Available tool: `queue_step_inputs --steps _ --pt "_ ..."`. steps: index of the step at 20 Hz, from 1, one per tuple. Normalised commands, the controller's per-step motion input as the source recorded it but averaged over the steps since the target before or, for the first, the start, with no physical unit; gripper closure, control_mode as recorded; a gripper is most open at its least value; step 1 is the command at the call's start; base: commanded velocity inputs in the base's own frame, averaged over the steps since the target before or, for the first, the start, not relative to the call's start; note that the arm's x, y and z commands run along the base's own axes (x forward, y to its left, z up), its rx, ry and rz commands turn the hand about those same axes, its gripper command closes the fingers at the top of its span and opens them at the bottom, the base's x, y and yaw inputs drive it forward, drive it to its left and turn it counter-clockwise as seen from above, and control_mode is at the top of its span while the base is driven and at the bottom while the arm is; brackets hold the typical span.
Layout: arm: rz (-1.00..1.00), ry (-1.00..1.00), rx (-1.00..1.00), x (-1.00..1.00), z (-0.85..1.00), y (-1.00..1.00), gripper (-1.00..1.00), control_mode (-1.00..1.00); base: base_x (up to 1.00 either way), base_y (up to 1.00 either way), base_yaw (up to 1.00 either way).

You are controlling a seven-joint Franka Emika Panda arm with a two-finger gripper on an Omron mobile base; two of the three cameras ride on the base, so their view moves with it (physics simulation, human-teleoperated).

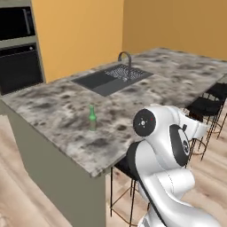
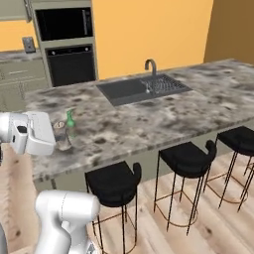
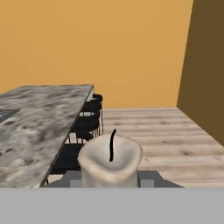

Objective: Get the candle and the beer from the cabinet and move them to the dining counter.

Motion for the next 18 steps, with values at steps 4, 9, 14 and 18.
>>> queue_step_inputs --steps 4,9,14,18 --pt "0.00 0.00 0.00 0.00 0.00 0.00 1.00 1.00 0.28 -0.64 0.41" --pt "0.00 0.00 0.00 0.00 0.00 0.00 1.00 1.00 0.28 -0.59 0.43" --pt "0.00 0.00 0.00 0.00 0.00 0.00 1.00 1.00 0.29 -0.58 0.43" --pt "0.00 0.00 0.00 0.00 0.00 0.00 1.00 1.00 0.29 -0.55 0.45"
